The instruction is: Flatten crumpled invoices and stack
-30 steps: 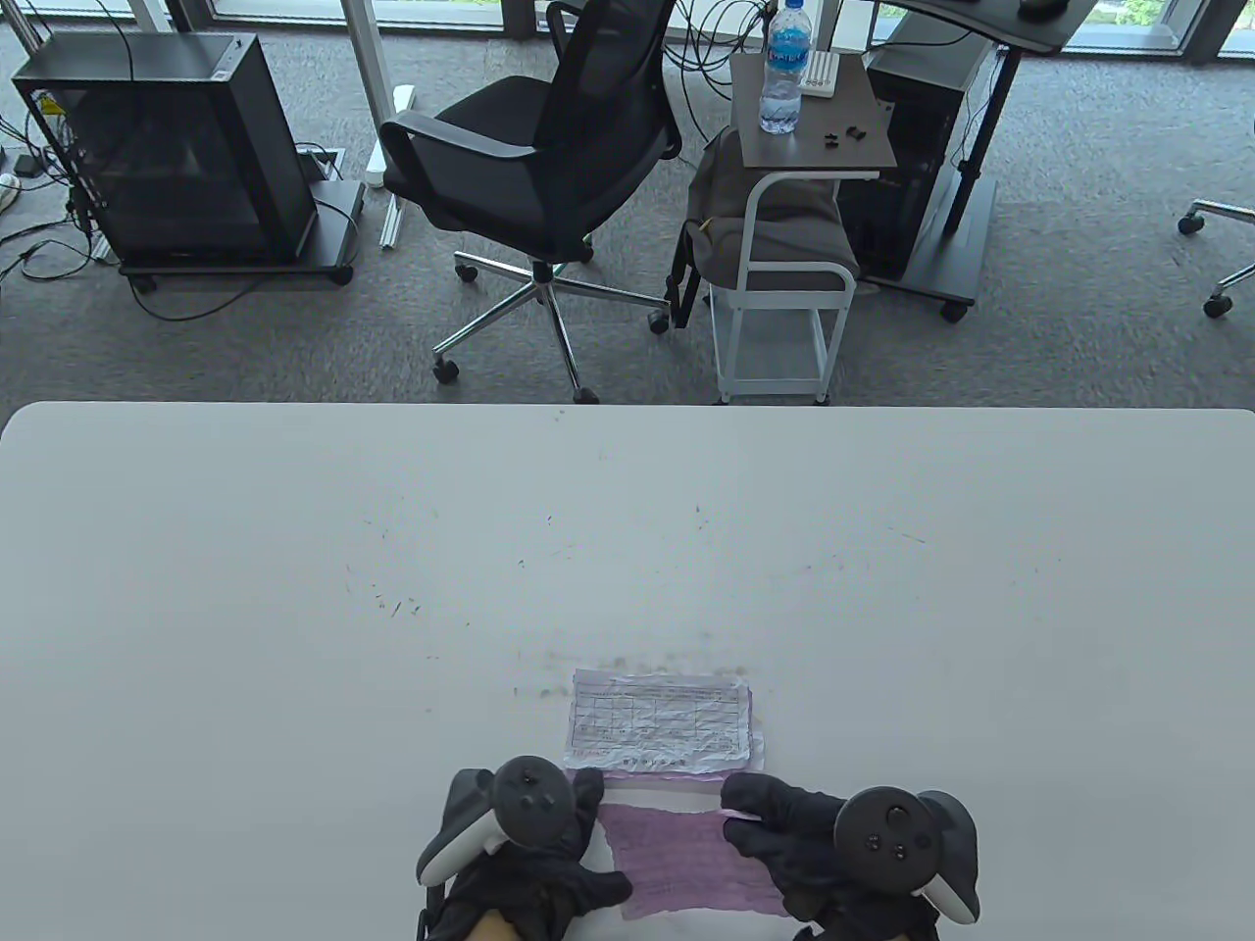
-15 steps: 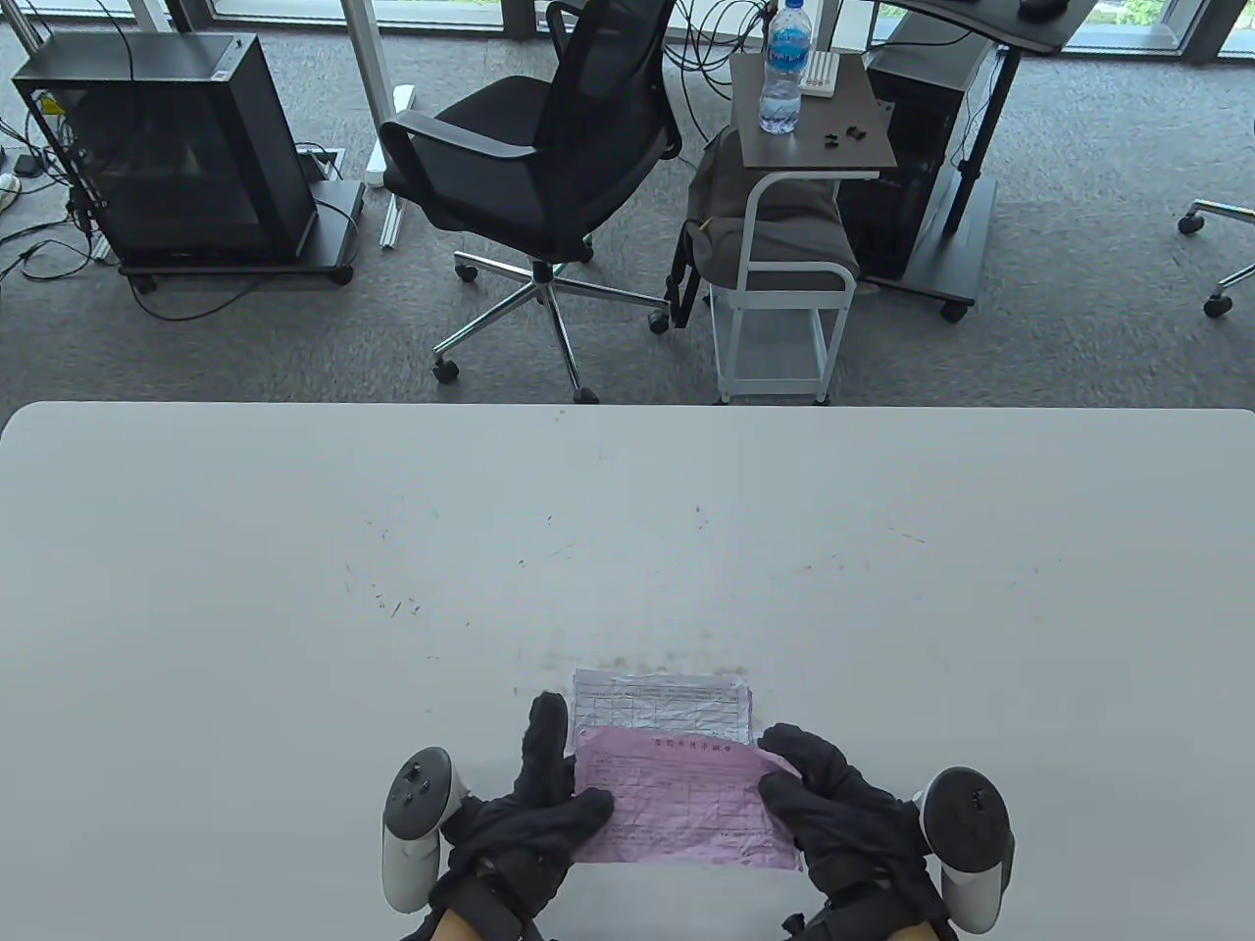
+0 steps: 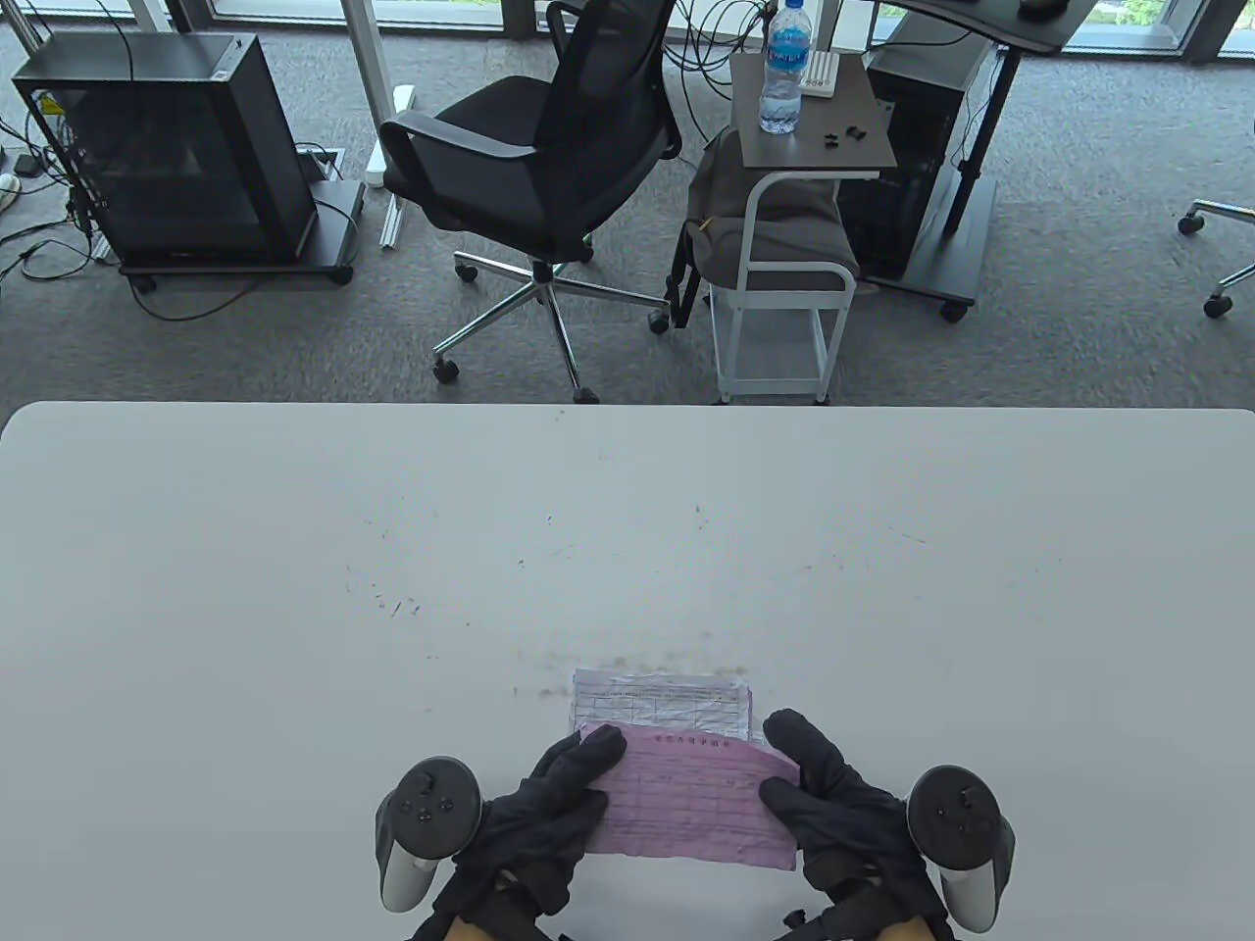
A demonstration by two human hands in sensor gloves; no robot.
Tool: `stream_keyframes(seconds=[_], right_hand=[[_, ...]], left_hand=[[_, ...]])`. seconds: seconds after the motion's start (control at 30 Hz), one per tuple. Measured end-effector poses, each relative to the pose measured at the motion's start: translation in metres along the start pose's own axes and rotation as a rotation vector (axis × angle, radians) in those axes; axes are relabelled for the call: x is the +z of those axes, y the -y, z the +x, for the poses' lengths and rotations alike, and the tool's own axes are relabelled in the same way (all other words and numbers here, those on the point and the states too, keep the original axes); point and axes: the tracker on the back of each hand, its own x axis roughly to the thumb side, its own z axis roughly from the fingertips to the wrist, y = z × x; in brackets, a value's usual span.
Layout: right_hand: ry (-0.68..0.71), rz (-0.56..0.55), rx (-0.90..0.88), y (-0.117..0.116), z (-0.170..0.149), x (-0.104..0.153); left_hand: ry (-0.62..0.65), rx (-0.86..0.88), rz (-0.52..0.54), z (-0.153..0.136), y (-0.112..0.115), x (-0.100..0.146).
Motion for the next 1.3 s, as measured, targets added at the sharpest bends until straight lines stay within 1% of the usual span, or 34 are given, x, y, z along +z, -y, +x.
stream_keyframes(seconds=[0.07, 0.13, 0.17, 0.23, 0.3, 0.4, 0.5, 0.57, 0.7, 0.83, 0.93, 1.03, 1.13, 1.23, 1.3], right_hand=[[0.007, 0.003, 0.052, -0.001, 0.001, 0.001], [0.022, 0.006, 0.187, -0.004, 0.004, 0.002], [0.043, 0.005, 0.293, -0.007, 0.006, 0.002], [0.067, 0.005, 0.411, -0.010, 0.011, 0.003], [0.068, -0.014, 0.438, -0.011, 0.015, 0.003], [0.019, -0.036, 0.433, -0.015, 0.021, 0.005], [0.010, -0.012, 0.516, -0.021, 0.028, 0.001], [0.013, 0.025, 0.573, -0.025, 0.033, -0.007], [0.044, 0.067, 0.687, -0.032, 0.036, -0.025], [0.040, 0.022, 0.751, -0.039, 0.032, -0.048], [0.030, 0.018, 0.833, -0.046, 0.025, -0.063], [0.004, 0.025, 0.883, -0.052, 0.017, -0.078], [-0.060, 0.029, 0.917, -0.057, 0.005, -0.092], [-0.103, 0.043, 0.911, -0.061, -0.008, -0.099], [-0.112, 0.055, 0.936, -0.065, -0.014, -0.101]], left_hand=[[0.004, -0.093, 0.010, 0.005, 0.001, 0.000], [0.021, -0.176, 0.001, 0.011, 0.003, 0.001], [0.025, -0.204, -0.004, 0.015, 0.005, 0.001], [0.011, -0.258, -0.027, 0.018, 0.009, 0.000], [0.001, -0.310, -0.053, 0.021, 0.011, -0.001], [-0.020, -0.352, -0.064, 0.026, 0.011, -0.005], [-0.073, -0.394, -0.099, 0.028, 0.010, -0.008], [-0.086, -0.424, -0.094, 0.028, 0.008, -0.012], [-0.132, -0.439, -0.097, 0.021, 0.004, -0.022], [-0.126, -0.532, -0.063, 0.010, -0.001, -0.040], [-0.169, -0.552, -0.096, -0.004, -0.002, -0.056], [-0.183, -0.607, -0.113, -0.013, -0.002, -0.071], [-0.222, -0.595, -0.151, -0.024, 0.000, -0.085], [-0.271, -0.601, -0.176, -0.034, 0.001, -0.093], [-0.282, -0.643, -0.201, -0.039, 0.004, -0.096]])
